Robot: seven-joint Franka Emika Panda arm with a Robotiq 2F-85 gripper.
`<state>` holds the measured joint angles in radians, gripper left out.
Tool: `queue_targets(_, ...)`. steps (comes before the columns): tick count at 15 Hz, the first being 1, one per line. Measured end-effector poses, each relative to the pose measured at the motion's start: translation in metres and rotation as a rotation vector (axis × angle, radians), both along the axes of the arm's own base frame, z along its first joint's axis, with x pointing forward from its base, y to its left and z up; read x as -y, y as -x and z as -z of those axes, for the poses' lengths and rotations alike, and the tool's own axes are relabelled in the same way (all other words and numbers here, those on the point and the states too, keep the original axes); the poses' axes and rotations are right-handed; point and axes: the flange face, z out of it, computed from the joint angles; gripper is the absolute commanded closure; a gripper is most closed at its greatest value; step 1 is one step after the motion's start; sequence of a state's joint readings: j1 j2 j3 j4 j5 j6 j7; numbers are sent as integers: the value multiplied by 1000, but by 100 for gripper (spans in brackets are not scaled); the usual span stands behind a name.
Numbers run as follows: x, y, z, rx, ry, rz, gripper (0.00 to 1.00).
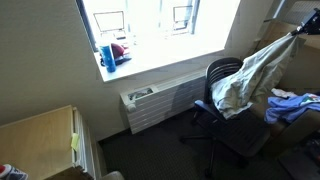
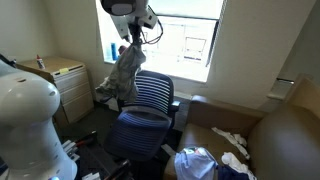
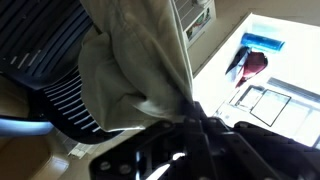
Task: Put the brown clothing on the black chair
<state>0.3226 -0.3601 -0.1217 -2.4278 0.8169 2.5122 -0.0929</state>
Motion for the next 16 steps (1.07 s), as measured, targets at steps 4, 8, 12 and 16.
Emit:
queue_targets(4, -6, 5, 19, 22, -22, 19, 100)
queue_targets(8, -18, 22, 51, 77, -146, 101, 100)
queue_targets(12, -4, 24, 59, 126, -272, 227, 100)
queue_targets(16, 11, 18, 54, 258, -346, 300, 100)
